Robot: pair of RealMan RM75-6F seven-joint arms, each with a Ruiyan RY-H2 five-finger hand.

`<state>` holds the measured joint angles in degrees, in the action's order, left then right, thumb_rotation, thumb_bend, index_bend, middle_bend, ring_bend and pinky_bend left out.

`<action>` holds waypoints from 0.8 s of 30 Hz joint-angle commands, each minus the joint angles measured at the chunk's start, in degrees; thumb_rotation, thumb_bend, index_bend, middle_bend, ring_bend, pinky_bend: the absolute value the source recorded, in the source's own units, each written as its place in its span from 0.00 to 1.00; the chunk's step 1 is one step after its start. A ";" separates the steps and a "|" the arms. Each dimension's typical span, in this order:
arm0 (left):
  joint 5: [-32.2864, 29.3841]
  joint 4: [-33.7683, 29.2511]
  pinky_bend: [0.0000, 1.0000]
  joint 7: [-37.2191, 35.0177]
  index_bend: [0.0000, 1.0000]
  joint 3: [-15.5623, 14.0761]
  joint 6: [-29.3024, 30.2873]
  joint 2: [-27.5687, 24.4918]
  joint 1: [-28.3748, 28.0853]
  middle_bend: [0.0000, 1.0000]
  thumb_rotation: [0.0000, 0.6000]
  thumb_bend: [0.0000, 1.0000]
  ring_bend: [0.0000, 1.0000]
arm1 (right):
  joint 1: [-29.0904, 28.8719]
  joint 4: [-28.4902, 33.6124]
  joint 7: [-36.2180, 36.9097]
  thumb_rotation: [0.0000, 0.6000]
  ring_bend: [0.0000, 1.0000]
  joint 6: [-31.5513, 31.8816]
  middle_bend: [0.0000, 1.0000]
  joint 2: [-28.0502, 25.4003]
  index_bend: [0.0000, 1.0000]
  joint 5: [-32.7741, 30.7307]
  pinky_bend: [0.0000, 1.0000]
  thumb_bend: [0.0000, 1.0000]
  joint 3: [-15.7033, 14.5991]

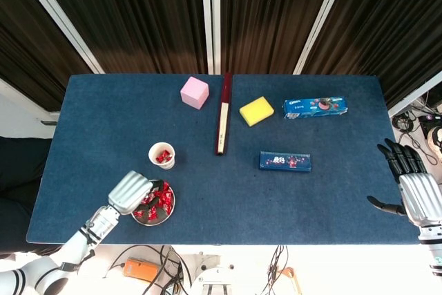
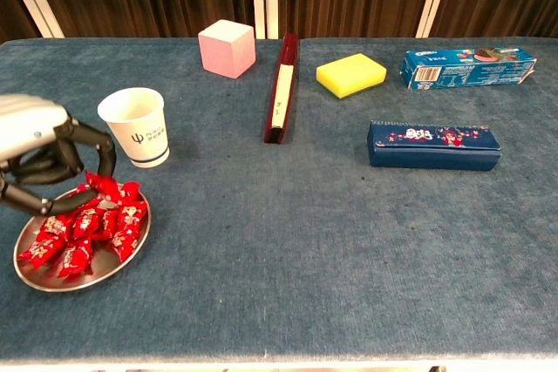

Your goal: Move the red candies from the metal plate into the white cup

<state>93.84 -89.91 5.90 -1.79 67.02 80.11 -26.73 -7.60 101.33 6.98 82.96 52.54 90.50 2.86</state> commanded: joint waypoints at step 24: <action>-23.85 -1.77 0.75 15.64 0.45 11.48 -4.69 1.77 -6.62 0.93 1.00 0.33 0.86 | -0.53 -1.98 2.57 1.00 0.00 -1.04 0.03 0.12 0.00 -1.02 0.06 0.21 0.37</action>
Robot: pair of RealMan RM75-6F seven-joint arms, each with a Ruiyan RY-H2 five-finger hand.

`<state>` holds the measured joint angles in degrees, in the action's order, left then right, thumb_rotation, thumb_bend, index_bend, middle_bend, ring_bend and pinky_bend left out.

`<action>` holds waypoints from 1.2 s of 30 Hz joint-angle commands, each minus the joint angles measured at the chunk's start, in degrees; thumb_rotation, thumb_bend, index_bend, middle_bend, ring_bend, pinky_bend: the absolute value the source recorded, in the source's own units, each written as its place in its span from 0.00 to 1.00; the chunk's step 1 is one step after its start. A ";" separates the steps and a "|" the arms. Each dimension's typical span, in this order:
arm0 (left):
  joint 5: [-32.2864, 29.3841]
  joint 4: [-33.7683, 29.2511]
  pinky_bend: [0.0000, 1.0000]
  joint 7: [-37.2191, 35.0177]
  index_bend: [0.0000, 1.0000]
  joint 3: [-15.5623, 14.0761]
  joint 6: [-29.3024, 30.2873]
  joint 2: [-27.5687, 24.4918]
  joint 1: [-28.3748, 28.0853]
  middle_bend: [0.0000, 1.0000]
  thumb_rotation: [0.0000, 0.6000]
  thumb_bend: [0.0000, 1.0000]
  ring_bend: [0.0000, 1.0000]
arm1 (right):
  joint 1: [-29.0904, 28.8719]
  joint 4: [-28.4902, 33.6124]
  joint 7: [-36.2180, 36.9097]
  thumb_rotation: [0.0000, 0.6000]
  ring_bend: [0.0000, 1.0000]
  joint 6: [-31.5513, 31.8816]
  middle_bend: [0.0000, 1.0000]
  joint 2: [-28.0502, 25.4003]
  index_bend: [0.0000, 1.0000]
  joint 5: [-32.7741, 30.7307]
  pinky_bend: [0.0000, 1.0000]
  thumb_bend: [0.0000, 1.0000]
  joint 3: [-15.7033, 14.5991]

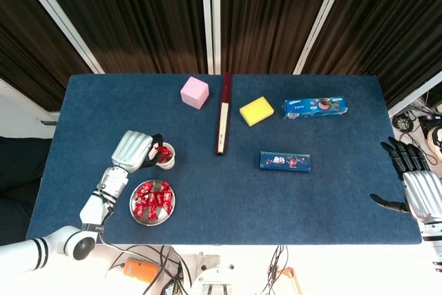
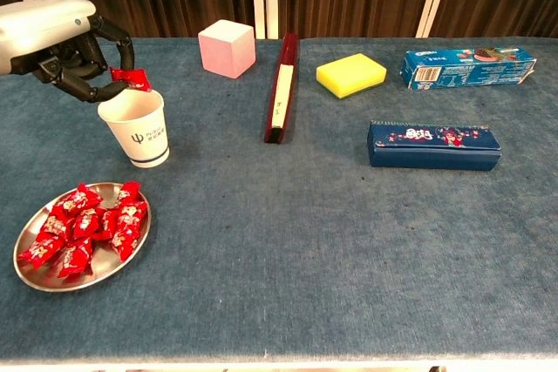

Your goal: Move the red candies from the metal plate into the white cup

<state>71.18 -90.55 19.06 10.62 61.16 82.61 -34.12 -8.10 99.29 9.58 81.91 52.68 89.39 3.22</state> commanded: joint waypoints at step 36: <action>25.31 0.07 0.69 -5.36 0.41 -18.18 3.80 -0.97 7.96 0.89 1.00 0.22 0.83 | 0.57 2.99 -2.77 1.00 0.00 1.91 0.03 -1.08 0.00 1.95 0.06 0.21 -0.32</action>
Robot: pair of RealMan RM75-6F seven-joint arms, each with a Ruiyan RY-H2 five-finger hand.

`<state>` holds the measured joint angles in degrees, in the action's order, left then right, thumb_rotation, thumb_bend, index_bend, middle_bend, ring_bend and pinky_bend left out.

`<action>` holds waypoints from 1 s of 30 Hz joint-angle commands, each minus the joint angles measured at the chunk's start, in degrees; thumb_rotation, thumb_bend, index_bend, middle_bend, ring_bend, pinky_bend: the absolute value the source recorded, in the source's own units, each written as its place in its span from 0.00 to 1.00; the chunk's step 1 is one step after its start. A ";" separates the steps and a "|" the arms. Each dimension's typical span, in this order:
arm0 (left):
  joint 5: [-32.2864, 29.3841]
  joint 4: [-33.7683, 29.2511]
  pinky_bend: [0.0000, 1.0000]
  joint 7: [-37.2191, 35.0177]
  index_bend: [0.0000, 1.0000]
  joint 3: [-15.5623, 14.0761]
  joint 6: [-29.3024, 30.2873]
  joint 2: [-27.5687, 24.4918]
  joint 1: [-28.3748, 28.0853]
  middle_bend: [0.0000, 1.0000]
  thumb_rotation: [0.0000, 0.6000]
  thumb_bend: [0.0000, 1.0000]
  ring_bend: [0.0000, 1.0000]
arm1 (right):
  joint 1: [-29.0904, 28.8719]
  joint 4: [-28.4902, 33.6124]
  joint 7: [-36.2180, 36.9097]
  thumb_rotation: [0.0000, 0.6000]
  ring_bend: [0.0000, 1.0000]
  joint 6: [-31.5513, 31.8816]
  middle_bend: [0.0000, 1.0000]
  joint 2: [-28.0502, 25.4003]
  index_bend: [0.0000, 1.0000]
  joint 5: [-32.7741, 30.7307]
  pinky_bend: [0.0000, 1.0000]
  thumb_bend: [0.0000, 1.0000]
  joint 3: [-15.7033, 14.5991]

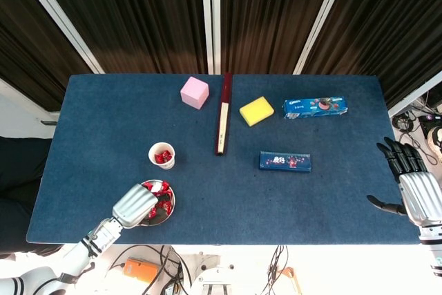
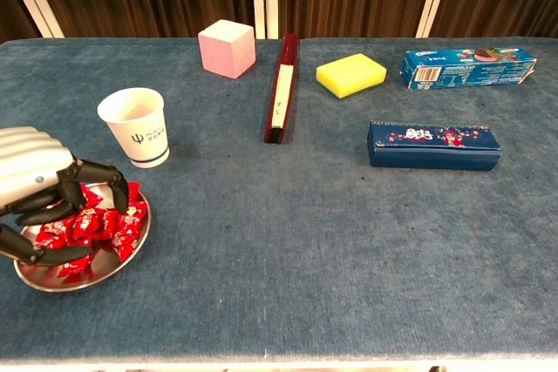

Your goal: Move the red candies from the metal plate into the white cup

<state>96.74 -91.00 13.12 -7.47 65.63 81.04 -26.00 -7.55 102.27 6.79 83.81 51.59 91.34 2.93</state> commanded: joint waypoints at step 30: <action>-4.62 3.19 0.69 -0.37 0.49 0.95 -5.15 3.81 -0.87 0.89 1.00 0.30 0.83 | -0.18 0.29 -0.77 1.00 0.00 -0.67 0.03 0.17 0.00 -0.59 0.06 0.21 0.08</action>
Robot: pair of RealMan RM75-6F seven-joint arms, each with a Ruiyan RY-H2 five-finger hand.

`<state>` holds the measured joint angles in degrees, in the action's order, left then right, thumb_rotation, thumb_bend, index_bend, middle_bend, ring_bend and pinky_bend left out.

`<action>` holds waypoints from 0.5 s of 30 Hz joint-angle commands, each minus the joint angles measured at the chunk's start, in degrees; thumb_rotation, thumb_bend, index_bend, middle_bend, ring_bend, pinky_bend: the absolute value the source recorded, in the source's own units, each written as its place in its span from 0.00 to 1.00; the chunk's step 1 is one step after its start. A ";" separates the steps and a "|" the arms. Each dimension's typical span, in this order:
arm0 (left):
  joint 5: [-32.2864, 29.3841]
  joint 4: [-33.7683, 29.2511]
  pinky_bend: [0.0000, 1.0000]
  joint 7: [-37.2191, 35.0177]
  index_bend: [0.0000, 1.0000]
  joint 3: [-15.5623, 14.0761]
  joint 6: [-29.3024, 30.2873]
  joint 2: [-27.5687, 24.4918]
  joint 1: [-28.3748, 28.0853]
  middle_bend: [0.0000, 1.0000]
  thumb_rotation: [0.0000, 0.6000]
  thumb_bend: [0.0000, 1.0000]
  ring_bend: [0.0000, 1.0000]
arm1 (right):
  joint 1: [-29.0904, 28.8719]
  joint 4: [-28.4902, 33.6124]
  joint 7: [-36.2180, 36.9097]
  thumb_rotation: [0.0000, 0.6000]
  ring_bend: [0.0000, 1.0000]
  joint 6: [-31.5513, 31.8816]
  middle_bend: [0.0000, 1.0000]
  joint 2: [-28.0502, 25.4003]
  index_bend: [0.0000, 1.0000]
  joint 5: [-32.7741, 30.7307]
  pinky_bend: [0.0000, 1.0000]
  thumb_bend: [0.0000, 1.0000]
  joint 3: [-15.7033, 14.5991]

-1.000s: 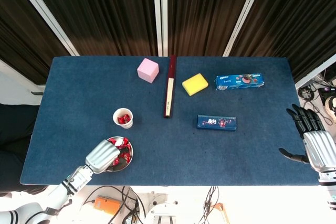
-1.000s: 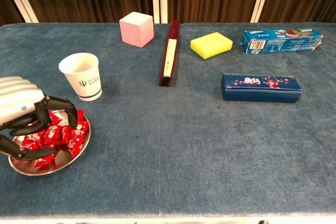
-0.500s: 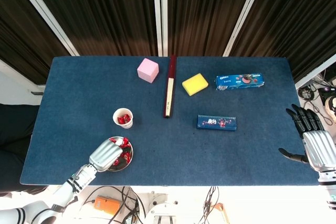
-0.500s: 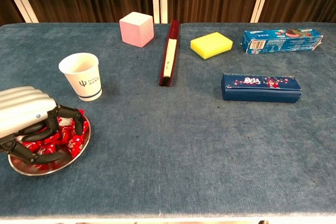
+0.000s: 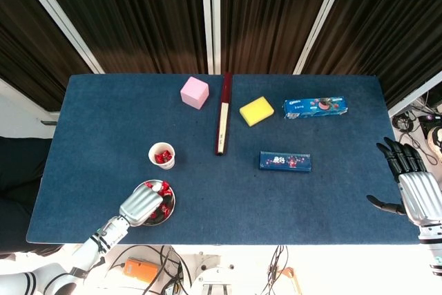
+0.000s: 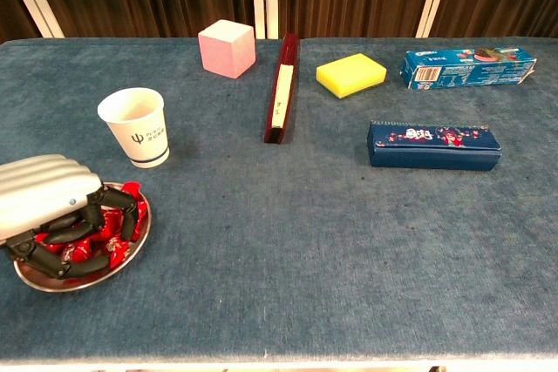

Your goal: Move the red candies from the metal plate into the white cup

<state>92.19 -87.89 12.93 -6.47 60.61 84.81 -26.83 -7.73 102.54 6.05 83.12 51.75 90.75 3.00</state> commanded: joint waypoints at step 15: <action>-0.42 -3.10 0.69 -6.67 0.54 2.96 4.36 -3.93 0.07 0.89 1.00 0.42 0.83 | -0.07 -0.14 0.21 1.00 0.00 0.05 0.03 0.10 0.00 -0.22 0.06 0.21 0.23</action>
<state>91.92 -90.05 7.29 -4.42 64.23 81.76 -26.74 -7.80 102.41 6.24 83.16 51.84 90.54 3.22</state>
